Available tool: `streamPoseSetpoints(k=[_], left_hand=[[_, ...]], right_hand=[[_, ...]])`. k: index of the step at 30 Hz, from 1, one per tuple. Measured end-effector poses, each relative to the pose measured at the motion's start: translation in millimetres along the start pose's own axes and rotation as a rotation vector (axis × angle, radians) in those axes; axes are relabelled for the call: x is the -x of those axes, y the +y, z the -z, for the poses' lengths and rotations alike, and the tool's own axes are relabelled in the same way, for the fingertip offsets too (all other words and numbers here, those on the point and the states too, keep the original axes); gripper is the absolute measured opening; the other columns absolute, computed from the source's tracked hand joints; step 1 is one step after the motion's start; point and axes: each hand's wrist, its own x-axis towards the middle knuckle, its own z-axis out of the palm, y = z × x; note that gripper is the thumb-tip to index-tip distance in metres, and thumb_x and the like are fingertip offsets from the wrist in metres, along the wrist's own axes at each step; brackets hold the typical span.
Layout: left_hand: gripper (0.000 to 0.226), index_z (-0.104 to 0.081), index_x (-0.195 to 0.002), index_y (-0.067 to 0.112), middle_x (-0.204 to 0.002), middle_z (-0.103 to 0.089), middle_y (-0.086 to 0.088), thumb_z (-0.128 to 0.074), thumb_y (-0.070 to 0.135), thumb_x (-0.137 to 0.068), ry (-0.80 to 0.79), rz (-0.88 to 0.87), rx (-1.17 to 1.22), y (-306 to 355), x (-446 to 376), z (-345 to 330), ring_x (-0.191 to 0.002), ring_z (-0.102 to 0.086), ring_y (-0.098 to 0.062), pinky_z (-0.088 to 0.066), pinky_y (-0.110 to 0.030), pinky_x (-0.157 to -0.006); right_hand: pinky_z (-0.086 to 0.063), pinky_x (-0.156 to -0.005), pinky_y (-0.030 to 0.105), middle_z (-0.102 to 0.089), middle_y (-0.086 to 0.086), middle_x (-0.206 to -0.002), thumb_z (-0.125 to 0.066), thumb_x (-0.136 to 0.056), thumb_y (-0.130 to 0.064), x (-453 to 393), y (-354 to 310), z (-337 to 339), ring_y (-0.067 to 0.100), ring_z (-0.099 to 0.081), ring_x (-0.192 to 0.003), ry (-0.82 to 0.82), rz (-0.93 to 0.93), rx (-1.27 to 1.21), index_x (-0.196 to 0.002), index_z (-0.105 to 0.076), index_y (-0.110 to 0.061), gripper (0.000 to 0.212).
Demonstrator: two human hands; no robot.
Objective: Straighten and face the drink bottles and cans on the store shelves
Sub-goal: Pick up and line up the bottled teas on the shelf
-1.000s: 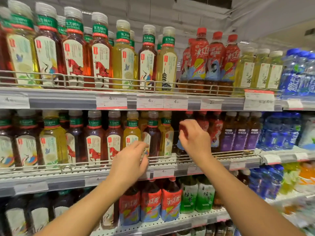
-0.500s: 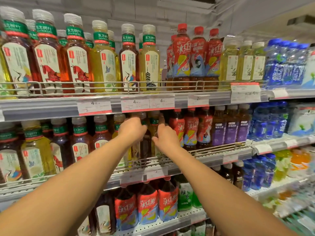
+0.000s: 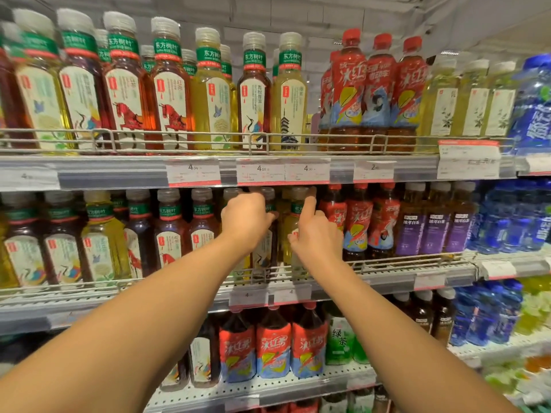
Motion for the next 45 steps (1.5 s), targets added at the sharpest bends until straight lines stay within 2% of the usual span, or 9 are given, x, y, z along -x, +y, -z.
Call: streamPoseSetpoints(k=[8,14,17,22,26,31,38,42,45], left_hand=[[0.037,-0.055,-0.101,0.016,-0.083,-0.063,-0.001,-0.053,0.052,-0.098,0.016,-0.042,-0.010,1.8,15.0,-2.7,-0.078,-0.064,-0.026,-0.048,-0.035,-0.062],[0.046,-0.041,-0.142,0.022,-0.102,-0.071,-0.002,-0.050,0.037,-0.099,0.076,-0.134,0.128,-24.0,47.5,8.0,-0.091,-0.068,-0.030,-0.049,-0.038,-0.069],[0.033,-0.059,-0.126,0.029,-0.104,-0.074,0.005,-0.048,0.039,-0.097,0.098,-0.169,0.095,-58.6,63.0,16.4,-0.096,-0.069,-0.023,-0.054,-0.038,-0.077],[0.031,-0.069,-0.099,0.029,-0.080,-0.074,0.003,-0.043,0.042,-0.089,0.134,-0.021,0.045,-130.3,85.5,29.5,-0.080,-0.069,-0.026,-0.054,-0.037,-0.066],[0.017,-0.067,-0.093,0.030,-0.079,-0.070,0.008,-0.052,0.037,-0.091,0.166,0.134,0.079,-187.1,92.8,40.0,-0.078,-0.065,-0.021,-0.051,-0.034,-0.065],[0.009,-0.065,-0.095,0.031,-0.084,-0.067,0.013,-0.056,0.030,-0.093,0.231,0.271,0.112,-238.8,97.0,54.2,-0.074,-0.061,-0.016,-0.045,-0.032,-0.061],[0.023,-0.062,-0.117,0.023,-0.118,-0.062,0.005,-0.060,0.027,-0.094,0.297,0.349,0.157,-282.6,86.5,73.8,-0.091,-0.060,-0.013,-0.043,-0.030,-0.072],[0.040,-0.055,-0.133,0.019,-0.129,-0.061,0.000,-0.059,0.029,-0.095,0.210,0.297,0.124,-281.5,76.6,74.1,-0.108,-0.063,-0.021,-0.053,-0.038,-0.086],[0.044,-0.047,-0.133,0.015,-0.121,-0.063,-0.006,-0.057,0.030,-0.093,0.186,0.346,0.141,-273.7,70.4,71.2,-0.105,-0.063,-0.031,-0.054,-0.045,-0.085]], right_hand=[[-0.052,-0.066,0.039,-0.053,0.009,-0.135,-0.066,-0.094,-0.043,8.8,7.5,0.8,0.036,-0.069,-0.095,0.010,0.055,-0.080,-0.154,-0.022,-0.016,0.080],[-0.059,-0.072,0.042,-0.057,0.003,-0.138,-0.066,-0.093,-0.033,13.8,-12.3,-2.1,0.028,-0.069,-0.103,0.167,0.258,-0.315,-0.140,-0.054,-0.015,0.053],[-0.053,-0.090,0.044,-0.060,0.007,-0.135,-0.067,-0.091,-0.043,-2.8,-29.6,-2.7,0.031,-0.061,-0.117,0.013,0.130,-0.400,-0.140,-0.048,-0.014,0.060],[-0.049,-0.081,0.039,-0.068,0.014,-0.119,-0.070,-0.088,-0.052,-26.4,-45.8,-7.5,0.039,-0.063,-0.111,-0.170,-0.039,-0.416,-0.122,-0.056,-0.011,0.056],[-0.050,-0.075,0.037,-0.070,0.009,-0.110,-0.069,-0.087,-0.057,-29.1,-42.1,-14.9,0.034,-0.066,-0.102,-0.202,-0.066,-0.426,-0.109,-0.061,-0.013,0.050],[-0.051,-0.079,0.039,-0.071,0.008,-0.112,-0.077,-0.084,-0.053,-16.3,-38.3,-16.2,0.033,-0.066,-0.104,-0.151,-0.033,-0.520,-0.114,-0.063,-0.015,0.051],[-0.042,-0.080,0.041,-0.070,0.016,-0.123,-0.079,-0.085,-0.037,-2.3,-50.6,-5.6,0.041,-0.060,-0.114,-0.107,-0.064,-0.547,-0.128,-0.062,-0.017,0.051],[-0.048,-0.082,0.046,-0.070,0.017,-0.120,-0.078,-0.084,-0.037,7.6,-55.8,-5.1,0.043,-0.062,-0.110,-0.046,-0.079,-0.511,-0.130,-0.060,-0.019,0.052],[-0.051,-0.084,0.048,-0.071,0.017,-0.119,-0.079,-0.082,-0.038,9.7,-58.8,-5.1,0.043,-0.061,-0.110,-0.033,-0.098,-0.517,-0.129,-0.061,-0.020,0.053]])
